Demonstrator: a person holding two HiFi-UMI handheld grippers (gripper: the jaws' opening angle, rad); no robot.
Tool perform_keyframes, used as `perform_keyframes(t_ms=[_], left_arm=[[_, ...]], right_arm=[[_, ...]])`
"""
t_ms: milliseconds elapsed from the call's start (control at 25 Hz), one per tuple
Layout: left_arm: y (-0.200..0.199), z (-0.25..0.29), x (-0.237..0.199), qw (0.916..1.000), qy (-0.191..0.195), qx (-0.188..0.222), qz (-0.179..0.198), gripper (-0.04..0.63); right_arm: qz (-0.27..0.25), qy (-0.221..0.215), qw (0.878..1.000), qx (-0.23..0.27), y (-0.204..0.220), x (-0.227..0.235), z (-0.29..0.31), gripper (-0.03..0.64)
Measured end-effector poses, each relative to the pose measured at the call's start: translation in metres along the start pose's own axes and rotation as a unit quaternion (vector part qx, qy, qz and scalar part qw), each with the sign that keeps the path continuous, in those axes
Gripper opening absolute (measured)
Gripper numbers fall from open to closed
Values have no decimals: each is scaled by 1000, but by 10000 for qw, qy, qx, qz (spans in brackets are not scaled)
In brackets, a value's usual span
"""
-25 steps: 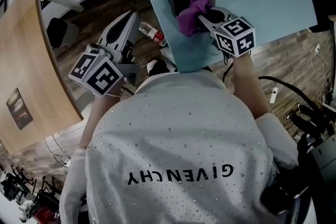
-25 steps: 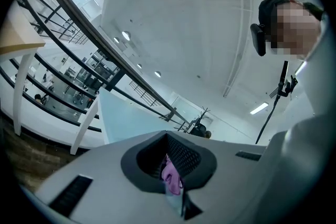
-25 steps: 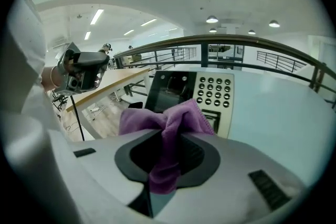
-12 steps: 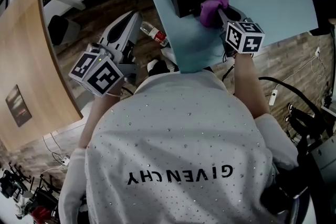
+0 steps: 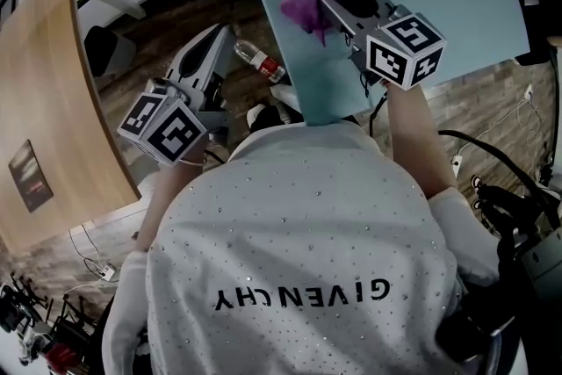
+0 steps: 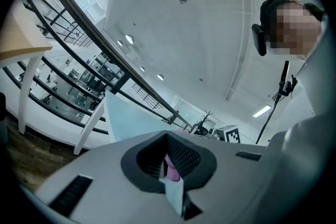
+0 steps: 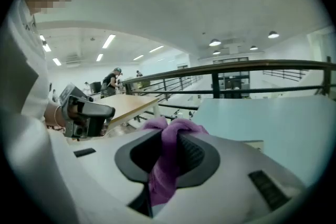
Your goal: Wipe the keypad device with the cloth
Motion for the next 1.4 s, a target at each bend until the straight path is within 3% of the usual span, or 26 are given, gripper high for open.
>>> perform_keyframes(t_ms=[120, 200, 280, 360, 480, 840, 1160, 1400], left_arm=[[1, -5, -2, 10000, -40, 59, -66, 0], [2, -11, -5, 9998, -95, 106, -109, 0], [3, -16, -6, 9997, -148, 152, -145, 0], [3, -21, -7, 9995, -194, 188, -173, 0], [3, -25, -8, 9993, -254, 218, -186, 0], [8, -19, -7, 9994, -219, 140, -248, 0], [16, -13, -9, 9996, -168, 11, -243, 0], [17, -19, -10, 9997, -174, 16, -175, 0]], right_arm=[[-783, -130, 9960, -417, -17, -24, 33, 67], [-1252, 142, 9901, -625, -21, -27, 48, 67], [-1398, 437, 9861, -785, -17, -23, 54, 67], [-1292, 569, 9872, -735, -10, -21, 51, 69], [-1002, 370, 9924, -606, 3, -23, 43, 69], [-672, 164, 9923, -1024, 59, -36, 35, 69], [-56, -28, 9945, -1048, 96, -40, 32, 69], [587, -228, 9915, -1141, 96, -43, 33, 69]])
Point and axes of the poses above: the fingertips, and each gripper's own axes: z forward along the fingers, x to its right, y out of its underside, the point moved 6 cm from there along -z, backward along the fingers, and after that the axes turned 1 degree about -y, right-handed, at the moved point
